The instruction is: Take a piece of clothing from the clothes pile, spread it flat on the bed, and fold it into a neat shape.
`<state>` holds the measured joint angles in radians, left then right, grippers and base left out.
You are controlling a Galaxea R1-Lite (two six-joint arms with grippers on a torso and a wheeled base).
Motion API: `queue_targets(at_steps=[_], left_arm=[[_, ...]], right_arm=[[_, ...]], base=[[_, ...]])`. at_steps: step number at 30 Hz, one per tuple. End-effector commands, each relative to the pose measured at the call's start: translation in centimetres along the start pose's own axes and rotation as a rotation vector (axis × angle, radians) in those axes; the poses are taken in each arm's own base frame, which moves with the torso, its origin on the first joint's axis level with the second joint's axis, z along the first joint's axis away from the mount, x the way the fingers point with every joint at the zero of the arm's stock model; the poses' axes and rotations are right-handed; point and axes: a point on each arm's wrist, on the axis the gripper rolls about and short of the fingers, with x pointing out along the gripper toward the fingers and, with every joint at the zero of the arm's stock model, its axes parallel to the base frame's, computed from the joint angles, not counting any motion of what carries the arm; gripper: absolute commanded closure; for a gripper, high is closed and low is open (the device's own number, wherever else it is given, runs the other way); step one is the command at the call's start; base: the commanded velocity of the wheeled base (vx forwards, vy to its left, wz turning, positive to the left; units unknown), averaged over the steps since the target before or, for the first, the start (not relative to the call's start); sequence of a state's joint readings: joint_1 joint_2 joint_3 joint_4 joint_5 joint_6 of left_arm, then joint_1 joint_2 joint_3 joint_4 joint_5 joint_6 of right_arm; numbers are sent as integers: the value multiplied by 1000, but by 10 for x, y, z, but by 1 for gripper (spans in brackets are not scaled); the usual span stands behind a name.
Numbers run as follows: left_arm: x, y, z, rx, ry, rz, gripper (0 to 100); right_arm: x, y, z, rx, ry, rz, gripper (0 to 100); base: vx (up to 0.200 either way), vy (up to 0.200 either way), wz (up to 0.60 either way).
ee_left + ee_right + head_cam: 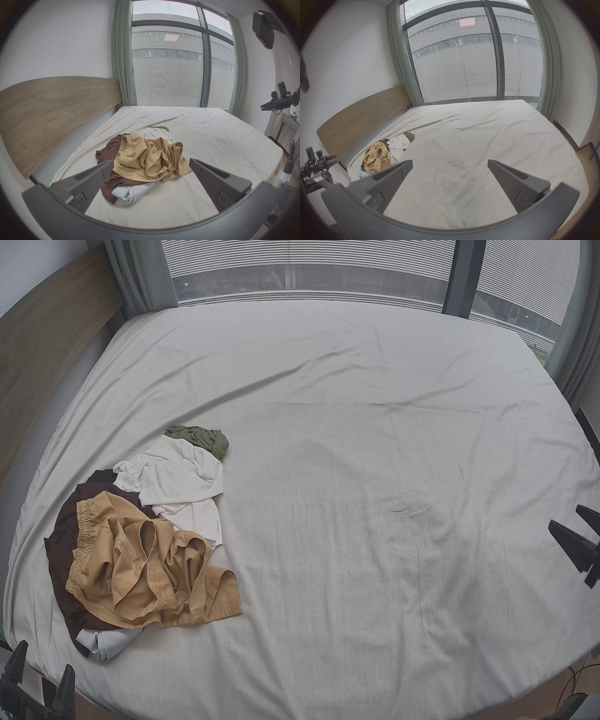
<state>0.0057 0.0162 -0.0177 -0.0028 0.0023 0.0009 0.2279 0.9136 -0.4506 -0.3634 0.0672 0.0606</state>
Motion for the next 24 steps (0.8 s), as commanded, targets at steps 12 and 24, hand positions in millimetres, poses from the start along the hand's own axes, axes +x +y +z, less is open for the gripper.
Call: queue_targets(at_steps=[12, 24], left_arm=[[0, 0, -5, -1, 1, 1, 0], [0, 0, -5, -5, 1, 3, 0]], right_arm=[[92, 16, 14, 186, 108, 106, 0], [133, 33, 16, 219, 112, 162, 0]], base=[[0, 0, 0], [0, 0, 0]])
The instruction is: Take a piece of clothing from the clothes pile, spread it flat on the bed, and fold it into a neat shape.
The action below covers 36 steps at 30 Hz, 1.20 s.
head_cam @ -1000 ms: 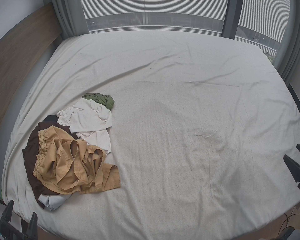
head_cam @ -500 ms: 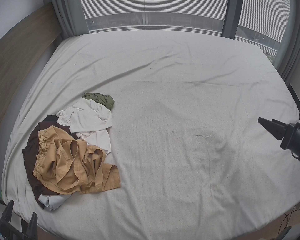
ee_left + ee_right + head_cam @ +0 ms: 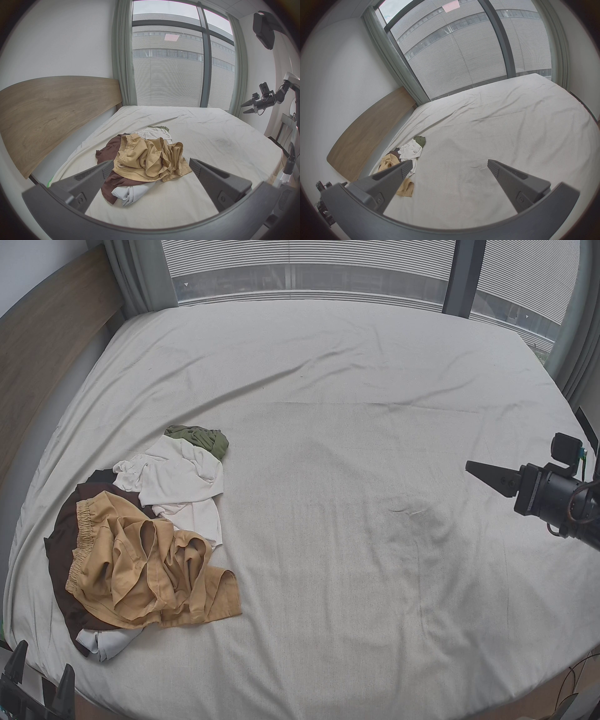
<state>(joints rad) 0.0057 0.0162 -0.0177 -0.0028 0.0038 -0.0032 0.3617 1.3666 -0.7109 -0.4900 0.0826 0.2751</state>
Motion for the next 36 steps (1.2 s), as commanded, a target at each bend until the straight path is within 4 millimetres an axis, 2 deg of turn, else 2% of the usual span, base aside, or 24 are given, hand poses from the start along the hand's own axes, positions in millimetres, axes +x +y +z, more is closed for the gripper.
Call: queue_targets(at_steps=[1, 7, 23, 29, 36], left_arm=[[0, 0, -5, -1, 1, 3, 0], [0, 0, -5, -1, 1, 1, 0], [0, 0, -5, 0, 1, 1, 0], [0, 0, -5, 0, 1, 1, 0], [0, 0, -5, 0, 1, 0, 0]], right_arm=[[24, 6, -8, 25, 14, 34, 0], [46, 14, -20, 33, 16, 81, 0], [77, 50, -46, 10, 109, 199, 0], [90, 64, -49, 51, 124, 233, 0], [106, 75, -65, 46, 177, 256, 0]], base=[[0, 0, 0], [0, 0, 0], [0, 0, 0], [0, 0, 0], [0, 0, 0]])
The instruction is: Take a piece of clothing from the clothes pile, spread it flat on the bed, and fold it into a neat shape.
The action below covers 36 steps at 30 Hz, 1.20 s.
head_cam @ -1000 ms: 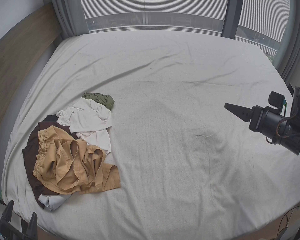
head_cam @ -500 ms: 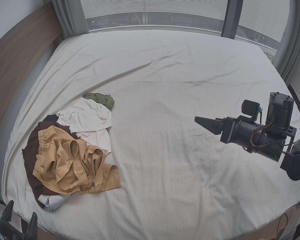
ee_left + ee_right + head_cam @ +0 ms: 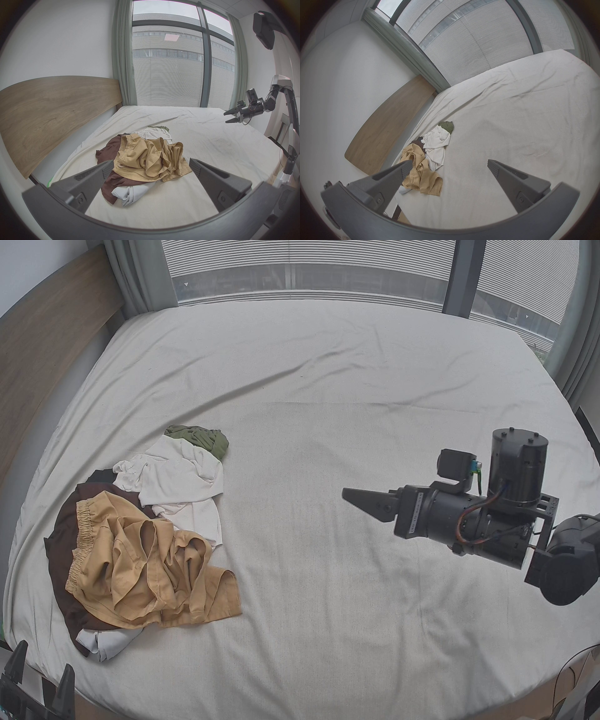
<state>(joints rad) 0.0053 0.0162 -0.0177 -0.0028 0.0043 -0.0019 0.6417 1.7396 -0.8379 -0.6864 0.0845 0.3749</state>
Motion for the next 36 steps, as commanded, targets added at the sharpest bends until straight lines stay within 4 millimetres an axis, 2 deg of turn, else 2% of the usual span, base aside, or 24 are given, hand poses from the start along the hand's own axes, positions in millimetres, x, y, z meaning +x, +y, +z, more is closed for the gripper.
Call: queue_targets(at_steps=[1, 6, 7, 16, 18, 24, 36], left_arm=[[0, 0, -5, -1, 1, 0, 0], [0, 0, -5, 2, 1, 1, 0], [0, 0, -5, 2, 1, -2, 0], [0, 0, -5, 2, 1, -2, 0], [0, 0, -5, 3, 1, 0, 0], [0, 0, -5, 3, 1, 0, 0], [0, 0, -5, 2, 1, -2, 0]], right_arm=[[19, 5, -14, -2, 51, 20, 0], [29, 9, -20, 1, 70, 29, 0], [38, 12, -27, 2, 90, 38, 0], [58, 18, -46, 1, 143, 56, 0], [68, 20, -61, -1, 187, 60, 0], [82, 23, -78, -15, 176, 91, 0], [96, 32, -100, -26, 226, 115, 0]], base=[[0, 0, 0], [0, 0, 0], [0, 0, 0], [0, 0, 0], [0, 0, 0], [0, 0, 0], [0, 0, 0]])
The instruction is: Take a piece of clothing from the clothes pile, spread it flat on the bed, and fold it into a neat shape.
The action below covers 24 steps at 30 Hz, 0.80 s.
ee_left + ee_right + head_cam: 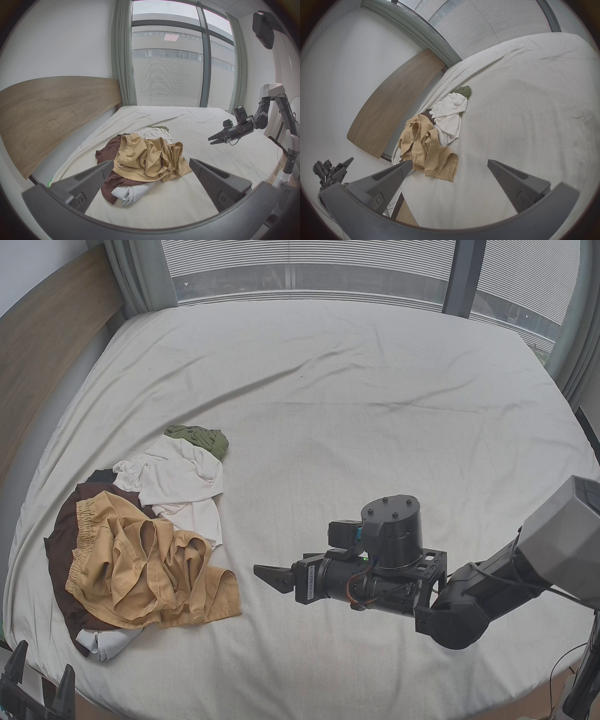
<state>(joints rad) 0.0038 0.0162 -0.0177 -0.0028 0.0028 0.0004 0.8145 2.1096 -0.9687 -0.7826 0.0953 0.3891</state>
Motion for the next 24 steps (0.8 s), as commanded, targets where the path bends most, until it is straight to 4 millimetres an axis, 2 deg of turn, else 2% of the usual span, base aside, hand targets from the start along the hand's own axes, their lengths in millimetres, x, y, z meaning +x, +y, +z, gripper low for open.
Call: queue_targets(at_steps=[1, 8, 16, 24], left_arm=[[0, 0, -5, 0, 1, 1, 0], [0, 0, -5, -2, 1, 3, 0], [0, 0, -5, -2, 1, 3, 0], [0, 0, -5, -2, 1, 3, 0]], right_arm=[[13, 5, -11, -6, 31, 12, 0], [32, 11, -30, 2, 93, 21, 0], [49, 21, -37, 59, 122, 34, 0], [74, 28, -56, 105, 158, 38, 0]], base=[[0, 0, 0], [0, 0, 0], [0, 0, 0], [0, 0, 0]])
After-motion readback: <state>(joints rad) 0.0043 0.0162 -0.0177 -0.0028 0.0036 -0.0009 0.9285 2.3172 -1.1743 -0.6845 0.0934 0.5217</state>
